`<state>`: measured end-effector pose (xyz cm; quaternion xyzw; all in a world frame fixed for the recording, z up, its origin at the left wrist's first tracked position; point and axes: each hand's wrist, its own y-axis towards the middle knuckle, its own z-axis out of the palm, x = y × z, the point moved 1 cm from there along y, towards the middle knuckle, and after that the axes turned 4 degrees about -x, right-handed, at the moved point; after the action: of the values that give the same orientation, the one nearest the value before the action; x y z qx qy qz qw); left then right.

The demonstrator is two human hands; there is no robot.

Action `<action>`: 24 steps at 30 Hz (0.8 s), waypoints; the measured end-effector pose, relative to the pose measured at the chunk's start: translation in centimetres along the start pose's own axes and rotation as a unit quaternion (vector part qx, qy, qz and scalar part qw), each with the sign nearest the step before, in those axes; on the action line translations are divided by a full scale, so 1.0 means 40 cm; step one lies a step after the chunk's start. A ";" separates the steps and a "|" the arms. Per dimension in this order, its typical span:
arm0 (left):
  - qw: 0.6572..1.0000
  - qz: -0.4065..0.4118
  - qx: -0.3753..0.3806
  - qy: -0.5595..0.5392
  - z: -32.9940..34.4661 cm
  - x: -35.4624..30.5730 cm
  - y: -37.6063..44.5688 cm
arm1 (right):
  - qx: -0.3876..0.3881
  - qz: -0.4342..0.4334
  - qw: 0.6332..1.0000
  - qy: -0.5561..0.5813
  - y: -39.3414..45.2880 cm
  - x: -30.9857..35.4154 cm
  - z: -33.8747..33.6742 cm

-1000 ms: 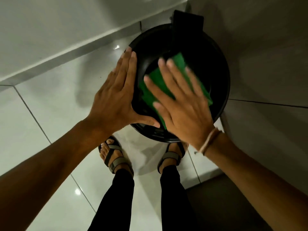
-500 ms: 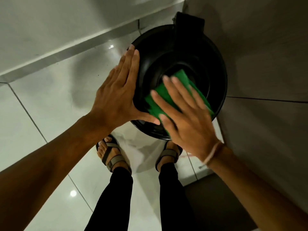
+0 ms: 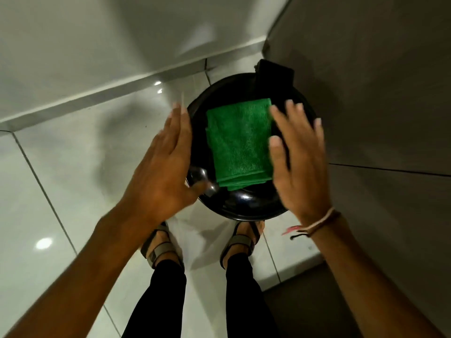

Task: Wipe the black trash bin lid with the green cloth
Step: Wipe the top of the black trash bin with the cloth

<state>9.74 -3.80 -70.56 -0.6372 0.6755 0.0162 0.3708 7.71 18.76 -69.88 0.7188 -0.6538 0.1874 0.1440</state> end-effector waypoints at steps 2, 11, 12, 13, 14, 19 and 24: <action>0.990 0.001 -0.129 -0.050 0.012 -0.044 -0.051 | -0.008 0.018 1.000 0.011 0.029 -0.066 -0.016; 0.975 0.058 -0.165 0.136 0.143 -0.237 0.191 | -0.029 -0.043 0.998 -0.035 0.046 -0.136 0.087; 0.965 0.114 -0.175 0.157 0.127 -0.213 0.218 | -0.036 -0.042 0.998 -0.039 0.046 -0.135 0.092; 0.953 0.180 -0.172 0.173 0.102 -0.188 0.249 | -0.045 -0.043 0.997 -0.040 0.046 -0.135 0.096; 0.941 0.241 -0.154 0.178 0.073 -0.161 0.279 | -0.053 -0.045 0.997 -0.039 0.046 -0.135 0.097; 0.931 0.298 -0.097 0.188 0.014 -0.092 0.339 | -0.056 -0.039 0.994 -0.081 0.053 -0.125 0.095; 0.949 0.028 -0.309 0.051 0.089 -0.080 0.220 | -0.039 -0.025 0.993 -0.110 0.059 -0.108 0.080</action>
<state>3.51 2.32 -75.45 -0.7015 0.6726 0.2025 0.1202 5.29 20.90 -74.80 0.7448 -0.6546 0.0781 0.1031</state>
